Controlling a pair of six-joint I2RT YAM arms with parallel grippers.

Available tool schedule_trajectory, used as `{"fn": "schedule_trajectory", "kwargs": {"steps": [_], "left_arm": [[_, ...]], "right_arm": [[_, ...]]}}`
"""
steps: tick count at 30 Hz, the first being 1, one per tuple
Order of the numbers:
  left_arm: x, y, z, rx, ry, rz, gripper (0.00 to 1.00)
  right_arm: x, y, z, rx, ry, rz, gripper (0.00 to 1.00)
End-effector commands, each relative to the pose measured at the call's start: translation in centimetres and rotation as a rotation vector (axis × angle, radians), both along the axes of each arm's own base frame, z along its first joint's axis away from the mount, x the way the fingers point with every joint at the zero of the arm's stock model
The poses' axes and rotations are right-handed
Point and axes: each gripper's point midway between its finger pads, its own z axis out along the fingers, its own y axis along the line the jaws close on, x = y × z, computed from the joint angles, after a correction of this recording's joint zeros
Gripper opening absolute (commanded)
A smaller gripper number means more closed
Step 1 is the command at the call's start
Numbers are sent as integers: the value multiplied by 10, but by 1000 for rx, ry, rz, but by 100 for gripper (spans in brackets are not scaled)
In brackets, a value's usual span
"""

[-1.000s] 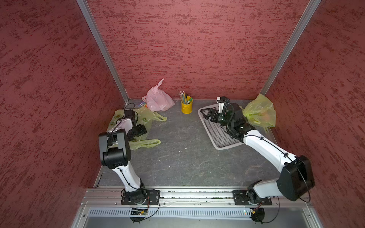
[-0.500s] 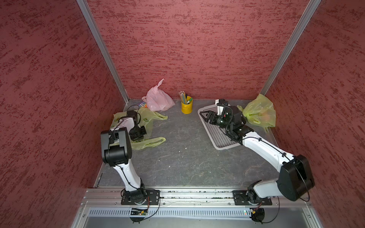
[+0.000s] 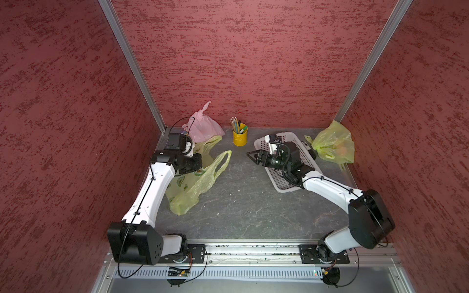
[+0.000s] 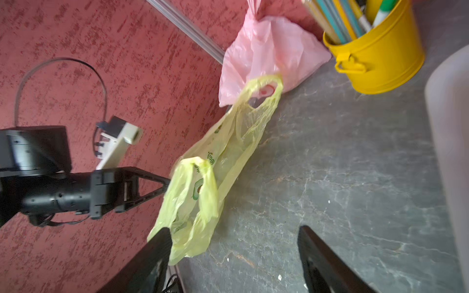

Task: Place the peach into a plastic bag & tie a knot
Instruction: Pick up the plastic bag at the center of the board.

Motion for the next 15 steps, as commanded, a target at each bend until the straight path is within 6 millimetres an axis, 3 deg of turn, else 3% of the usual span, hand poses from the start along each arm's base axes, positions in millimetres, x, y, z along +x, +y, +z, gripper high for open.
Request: {"fn": "schedule_trajectory", "kwargs": {"steps": [1, 8, 15], "left_arm": [[-22, -29, 19, -85, -1, -64, 0], [-37, -64, 46, -183, -113, -141, 0], [-34, -92, 62, -291, -183, -193, 0]], "right_arm": [[-2, 13, 8, 67, 5, 44, 83], [5, 20, -10, 64, 65, 50, 91], [-13, 32, -25, 117, 133, 96, 94]]}}
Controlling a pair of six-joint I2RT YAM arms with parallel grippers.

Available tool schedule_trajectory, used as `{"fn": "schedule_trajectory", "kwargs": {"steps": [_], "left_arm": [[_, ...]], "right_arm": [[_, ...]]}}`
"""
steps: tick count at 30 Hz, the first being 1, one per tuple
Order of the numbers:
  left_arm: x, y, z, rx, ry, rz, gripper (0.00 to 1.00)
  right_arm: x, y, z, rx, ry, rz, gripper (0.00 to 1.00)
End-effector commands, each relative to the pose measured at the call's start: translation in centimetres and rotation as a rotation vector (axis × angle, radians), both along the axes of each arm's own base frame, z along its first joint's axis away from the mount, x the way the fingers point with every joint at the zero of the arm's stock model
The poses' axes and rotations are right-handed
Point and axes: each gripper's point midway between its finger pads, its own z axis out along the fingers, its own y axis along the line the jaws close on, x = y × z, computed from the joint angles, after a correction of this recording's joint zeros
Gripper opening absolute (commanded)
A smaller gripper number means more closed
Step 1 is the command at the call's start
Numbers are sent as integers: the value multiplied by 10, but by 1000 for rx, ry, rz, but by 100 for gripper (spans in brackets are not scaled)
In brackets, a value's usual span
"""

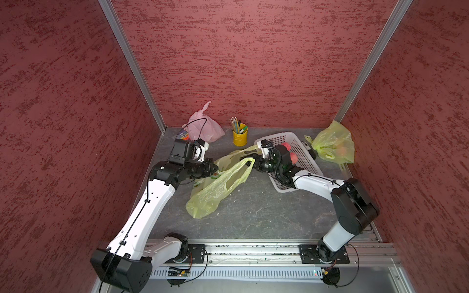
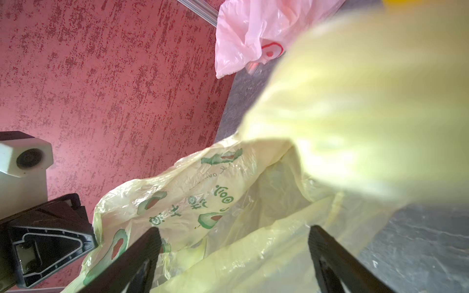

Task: Place the peach into a plastic bag & tie a knot
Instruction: Pick up the plastic bag at the center of the board.

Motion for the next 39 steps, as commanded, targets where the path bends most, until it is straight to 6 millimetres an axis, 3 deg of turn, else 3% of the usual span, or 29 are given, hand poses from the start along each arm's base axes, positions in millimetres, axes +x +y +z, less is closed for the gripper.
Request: {"fn": "schedule_trajectory", "kwargs": {"steps": [1, 5, 12, 17, 19, 25, 32, 33, 36, 38, 39], "left_arm": [[6, -19, 16, -76, -62, -28, 0], [10, -26, 10, -51, -63, -29, 0], [13, -26, 1, -37, -81, -18, 0], [13, -29, -8, -36, -65, -32, 0], [12, -30, -11, -39, -60, -35, 0], [10, -34, -10, -65, -62, -48, 0], [6, -39, -13, -96, -46, -58, 0], [5, -39, -12, -103, -46, -58, 0], [1, -40, -13, -112, -37, -58, 0], [-2, -38, -17, -106, -23, -54, 0], [-4, -36, -20, -100, -13, -47, 11]], "right_arm": [[-11, 13, 7, 54, 15, 38, 94], [-10, 6, -3, -30, 27, -18, 95], [-11, -24, 6, -159, 11, -142, 87], [-20, -43, -6, -240, 41, -189, 89], [-27, -46, -2, -219, 41, -189, 92], [-38, -37, -19, -117, 106, -142, 97], [-29, -12, -36, -2, 158, -85, 97], [-26, -8, -36, 19, 156, -79, 95], [-17, 1, -34, 56, 140, -71, 74], [-12, 5, -29, 70, 121, -70, 48], [-8, 6, -27, 70, 111, -76, 33]]}}
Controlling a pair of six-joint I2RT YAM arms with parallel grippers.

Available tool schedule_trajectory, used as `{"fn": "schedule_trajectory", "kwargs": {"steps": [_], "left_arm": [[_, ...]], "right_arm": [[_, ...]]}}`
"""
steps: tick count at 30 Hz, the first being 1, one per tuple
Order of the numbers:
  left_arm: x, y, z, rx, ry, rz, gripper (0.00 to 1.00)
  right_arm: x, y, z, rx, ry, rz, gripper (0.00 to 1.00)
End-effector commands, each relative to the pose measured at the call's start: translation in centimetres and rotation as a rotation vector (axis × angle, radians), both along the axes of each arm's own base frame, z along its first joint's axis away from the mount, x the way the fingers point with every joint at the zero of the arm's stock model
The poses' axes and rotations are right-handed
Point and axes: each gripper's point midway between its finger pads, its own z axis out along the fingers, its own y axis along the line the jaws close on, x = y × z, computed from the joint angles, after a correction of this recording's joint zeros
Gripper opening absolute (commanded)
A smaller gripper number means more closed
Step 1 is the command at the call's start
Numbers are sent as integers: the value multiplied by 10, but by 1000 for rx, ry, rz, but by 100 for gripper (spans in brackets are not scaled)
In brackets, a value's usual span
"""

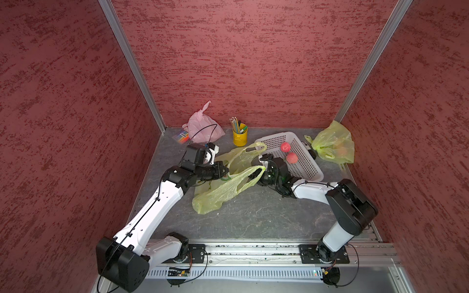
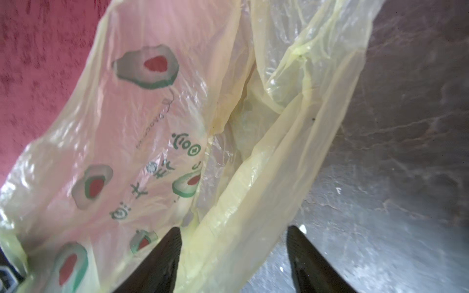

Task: Place the peach into a plastic bag & tie a knot
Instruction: Pick up the plastic bag at the center of the board.

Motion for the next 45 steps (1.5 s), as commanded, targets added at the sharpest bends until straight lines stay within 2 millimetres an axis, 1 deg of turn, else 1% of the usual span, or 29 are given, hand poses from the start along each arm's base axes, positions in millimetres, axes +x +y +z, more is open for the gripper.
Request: {"fn": "schedule_trajectory", "kwargs": {"steps": [1, 2, 3, 4, 5, 6, 8, 9, 11, 15, 16, 19, 21, 24, 28, 32, 36, 37, 38, 39, 41, 42, 44, 45], "left_arm": [[-7, 3, 2, 0, -1, 12, 29], [-8, 7, -1, 21, 9, 22, 43], [-9, 12, -4, 48, 18, 39, 61], [-9, 19, -6, 85, 26, 63, 75], [-9, 25, -8, 125, 32, 81, 84], [-7, 31, -8, 162, 32, 100, 90], [-2, 37, -7, 211, 36, 117, 96], [1, 37, -4, 225, 37, 114, 100], [6, 33, 4, 251, 28, 100, 100], [12, 18, 16, 310, -4, 57, 100], [12, 14, 16, 326, -4, 47, 100], [13, 11, 7, 382, 9, 40, 100], [14, 12, 0, 403, 19, 52, 100], [17, 15, -5, 404, 17, 75, 100], [22, 27, -15, 469, 23, 115, 100], [22, 34, -33, 491, 54, 126, 100], [19, 34, -51, 478, 73, 123, 100], [19, 32, -52, 452, 67, 119, 98], [19, 27, -52, 419, 53, 110, 94], [20, 21, -50, 378, 36, 95, 87], [20, 9, -43, 280, -6, 62, 60], [21, 5, -39, 248, -22, 51, 49], [21, 7, -33, 234, -36, 58, 23], [21, 10, -32, 242, -33, 67, 13]], "right_arm": [[17, 13, 43, 94, -110, -6, 18], [19, 13, 45, 82, -119, -9, 9], [20, 13, 48, 70, -135, -7, 0], [21, 13, 50, 60, -148, -6, 0], [20, 12, 52, 50, -159, -4, 0], [20, 12, 55, 42, -172, -3, 0], [18, 13, 60, 24, -194, 4, 0], [17, 14, 63, 15, -203, 8, 0], [14, 18, 69, 1, -217, 14, 0], [9, 26, 88, -24, -255, 17, 0], [8, 27, 94, -19, -262, 19, 0], [1, 33, 114, -6, -285, 28, 0], [-1, 34, 128, -24, -306, 21, 0], [-6, 35, 146, -42, -339, 13, 0], [-10, 35, 152, -47, -348, 23, 0], [-11, 32, 147, -59, -347, 19, 0], [-11, 29, 142, -78, -344, 13, 0], [-11, 28, 140, -87, -345, 13, 0], [-11, 27, 139, -95, -349, 13, 0], [-11, 26, 138, -106, -352, 12, 0], [-10, 20, 134, -128, -351, 5, 0], [-8, 16, 131, -136, -348, 0, 0], [-2, 3, 123, -173, -344, -25, 0], [3, -5, 116, -200, -334, -44, 0]]}}
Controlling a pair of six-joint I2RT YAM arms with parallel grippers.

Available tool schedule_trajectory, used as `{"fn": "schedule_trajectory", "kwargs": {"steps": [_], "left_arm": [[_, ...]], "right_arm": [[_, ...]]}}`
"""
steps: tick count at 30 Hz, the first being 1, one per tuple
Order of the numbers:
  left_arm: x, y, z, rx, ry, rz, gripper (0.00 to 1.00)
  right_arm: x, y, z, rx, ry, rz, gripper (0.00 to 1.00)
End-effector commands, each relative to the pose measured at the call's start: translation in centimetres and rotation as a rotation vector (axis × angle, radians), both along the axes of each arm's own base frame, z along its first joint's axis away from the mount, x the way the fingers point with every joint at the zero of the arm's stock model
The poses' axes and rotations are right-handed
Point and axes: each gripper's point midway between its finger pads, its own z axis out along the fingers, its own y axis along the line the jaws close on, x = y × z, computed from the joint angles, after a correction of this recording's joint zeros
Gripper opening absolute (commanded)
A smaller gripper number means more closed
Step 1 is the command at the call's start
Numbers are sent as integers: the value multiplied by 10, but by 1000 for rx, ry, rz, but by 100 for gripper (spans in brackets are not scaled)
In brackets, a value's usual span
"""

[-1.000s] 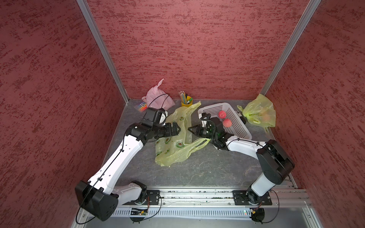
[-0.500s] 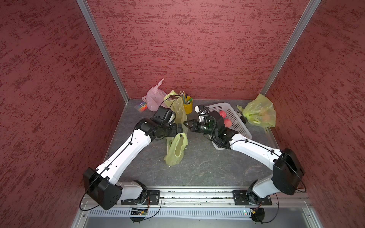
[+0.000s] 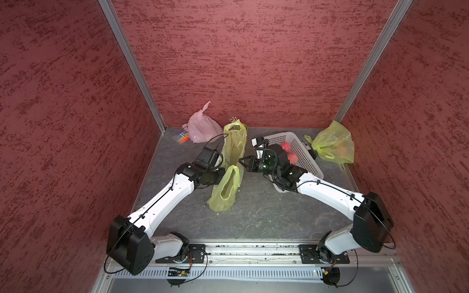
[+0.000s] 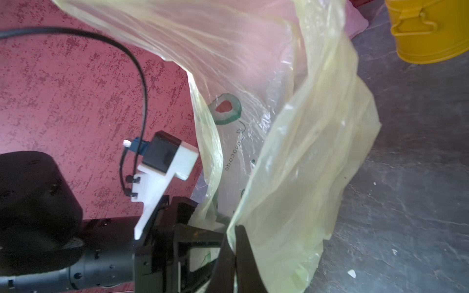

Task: Place the peach into a plastic bag & tie a knot
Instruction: Pick up the plastic bag at the center of the board.

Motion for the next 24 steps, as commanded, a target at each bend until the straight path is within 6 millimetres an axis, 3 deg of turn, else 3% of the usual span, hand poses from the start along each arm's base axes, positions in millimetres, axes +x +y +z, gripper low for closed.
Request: {"fn": "schedule_trajectory", "kwargs": {"steps": [1, 2, 7, 10, 11, 14, 16, 18, 21, 24], "left_arm": [[11, -7, 31, -92, -97, -15, 5], [10, -3, 32, -90, -93, -6, 0], [6, 8, 41, -135, -96, 24, 0], [5, 6, 47, -184, -103, 23, 0], [5, 4, 49, -204, -102, 16, 0], [7, -5, 53, -258, -100, -7, 0], [8, -12, 55, -283, -98, -25, 0], [12, -14, 57, -295, -105, -30, 0], [16, -20, 59, -323, -115, -45, 0], [18, -29, 58, -361, -111, -78, 0]], "right_arm": [[15, -34, -17, -91, -3, -98, 0], [21, -46, -25, -123, 7, -127, 0], [42, -93, -53, -269, 35, -249, 0], [47, -105, -58, -289, 43, -267, 5], [47, -106, -58, -291, 42, -268, 8], [47, -118, -27, -276, -27, -301, 30], [49, -134, -12, -289, -56, -351, 47], [53, -156, -2, -294, -70, -402, 55], [57, -190, -1, -317, -66, -484, 64], [68, -222, -19, -398, -14, -563, 73]]}}
